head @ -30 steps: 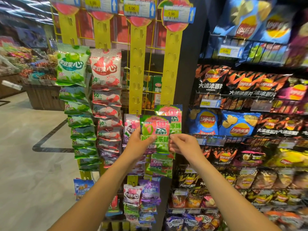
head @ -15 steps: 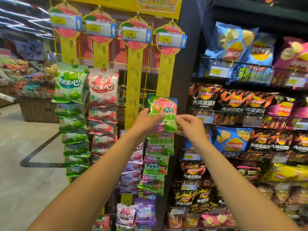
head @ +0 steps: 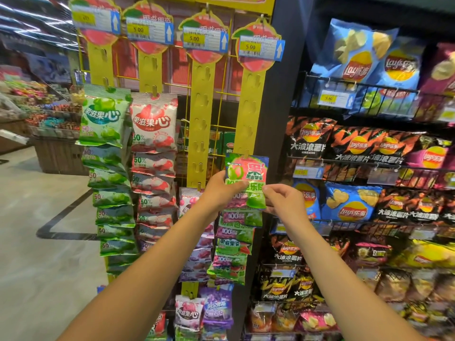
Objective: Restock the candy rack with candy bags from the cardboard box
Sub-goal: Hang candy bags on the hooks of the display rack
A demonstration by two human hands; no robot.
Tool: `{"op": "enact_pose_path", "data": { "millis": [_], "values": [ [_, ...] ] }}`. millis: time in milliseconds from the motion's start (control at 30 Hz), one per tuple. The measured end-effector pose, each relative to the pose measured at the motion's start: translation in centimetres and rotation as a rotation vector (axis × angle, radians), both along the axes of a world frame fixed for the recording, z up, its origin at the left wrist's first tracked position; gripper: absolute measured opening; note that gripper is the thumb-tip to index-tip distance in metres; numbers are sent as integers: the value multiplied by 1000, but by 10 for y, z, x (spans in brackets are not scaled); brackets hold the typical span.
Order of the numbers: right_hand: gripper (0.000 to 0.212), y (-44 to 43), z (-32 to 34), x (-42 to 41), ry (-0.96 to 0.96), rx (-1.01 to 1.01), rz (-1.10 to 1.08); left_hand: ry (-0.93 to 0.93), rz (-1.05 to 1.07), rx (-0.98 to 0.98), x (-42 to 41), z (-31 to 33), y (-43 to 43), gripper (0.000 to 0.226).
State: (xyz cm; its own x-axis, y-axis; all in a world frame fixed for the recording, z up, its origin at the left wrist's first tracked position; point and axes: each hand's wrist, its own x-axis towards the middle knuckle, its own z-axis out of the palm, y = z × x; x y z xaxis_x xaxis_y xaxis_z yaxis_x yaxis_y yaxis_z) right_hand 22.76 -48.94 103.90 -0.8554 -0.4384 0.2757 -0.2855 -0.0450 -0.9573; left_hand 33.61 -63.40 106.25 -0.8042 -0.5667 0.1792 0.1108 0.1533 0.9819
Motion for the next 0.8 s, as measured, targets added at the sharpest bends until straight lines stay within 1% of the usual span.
{"op": "enact_pose_path", "data": {
  "millis": [67, 133, 200, 233, 300, 333, 433, 533, 667, 800],
  "values": [
    [8, 0, -5, 1, 29, 0, -8, -15, 101, -194, 5, -10, -3, 29],
    [8, -1, -9, 3, 74, 8, -20, -62, 200, -346, 11, -21, -3, 42],
    [9, -5, -15, 1, 146, 55, -58, -90, 293, -445, 17, -30, -3, 50],
    [9, -6, -17, 0, 165, 73, -74, -69, 308, -460, 19, -32, -2, 47],
    [6, -10, -21, -1, 152, 73, -84, -7, 290, -432, 21, -36, -1, 35],
    [5, -11, -22, -2, 139, 63, -84, 10, 276, -405, 22, -37, 0, 35],
    [12, -16, -25, -5, 111, 24, -77, 27, 231, -284, 23, -44, -1, 51],
    [15, -21, -26, -7, 100, 27, -105, 19, 207, -205, 21, -50, -2, 54],
    [12, -24, -28, -10, 114, 56, -134, 38, 222, -210, 21, -52, -6, 46],
    [10, -23, -27, -9, 145, 65, -151, 48, 217, -245, 25, -48, -10, 45]
  ]
}}
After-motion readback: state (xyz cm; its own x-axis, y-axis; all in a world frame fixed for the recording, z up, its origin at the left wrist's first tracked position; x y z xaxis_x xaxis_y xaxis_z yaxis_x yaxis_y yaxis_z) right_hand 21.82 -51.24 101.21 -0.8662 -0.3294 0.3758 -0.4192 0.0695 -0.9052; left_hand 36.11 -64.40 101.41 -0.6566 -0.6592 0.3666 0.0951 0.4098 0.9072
